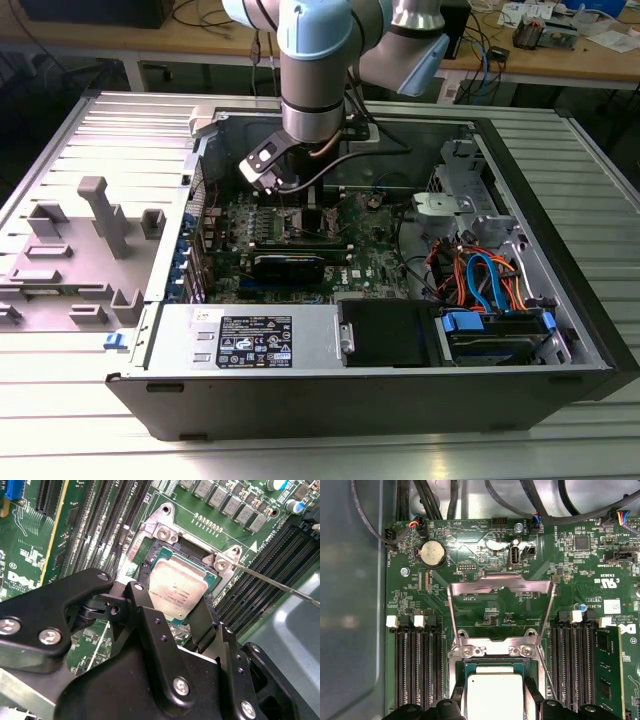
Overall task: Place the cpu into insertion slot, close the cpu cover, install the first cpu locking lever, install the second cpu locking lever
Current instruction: 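Place the cpu into insertion slot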
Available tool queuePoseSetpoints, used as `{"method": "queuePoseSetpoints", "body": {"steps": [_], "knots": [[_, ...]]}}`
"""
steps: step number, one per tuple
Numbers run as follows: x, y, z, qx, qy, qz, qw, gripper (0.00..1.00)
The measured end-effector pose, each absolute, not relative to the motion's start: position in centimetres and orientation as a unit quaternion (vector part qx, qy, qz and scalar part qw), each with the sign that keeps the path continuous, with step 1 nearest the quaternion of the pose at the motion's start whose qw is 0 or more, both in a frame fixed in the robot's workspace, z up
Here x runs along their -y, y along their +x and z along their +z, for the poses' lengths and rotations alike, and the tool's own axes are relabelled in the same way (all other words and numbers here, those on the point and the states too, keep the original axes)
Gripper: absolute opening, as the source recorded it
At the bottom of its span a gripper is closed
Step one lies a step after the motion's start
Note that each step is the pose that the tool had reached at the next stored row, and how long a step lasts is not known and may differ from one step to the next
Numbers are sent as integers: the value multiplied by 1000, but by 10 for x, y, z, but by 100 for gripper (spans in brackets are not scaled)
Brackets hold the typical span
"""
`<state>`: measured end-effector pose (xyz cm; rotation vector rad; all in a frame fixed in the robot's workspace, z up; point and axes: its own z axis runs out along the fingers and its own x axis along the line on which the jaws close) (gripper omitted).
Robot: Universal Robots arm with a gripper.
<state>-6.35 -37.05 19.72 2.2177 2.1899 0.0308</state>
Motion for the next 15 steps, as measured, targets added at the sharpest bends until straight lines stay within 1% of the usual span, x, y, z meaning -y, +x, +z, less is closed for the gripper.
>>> {"method": "queuePoseSetpoints", "body": {"steps": [4, 9, 15], "knots": [[370, -63, 197, -703, 711, 9, 14, 55], [370, -63, 197, -703, 711, 1, 22, 55], [370, -63, 196, -703, 711, 0, 22, 55]]}}
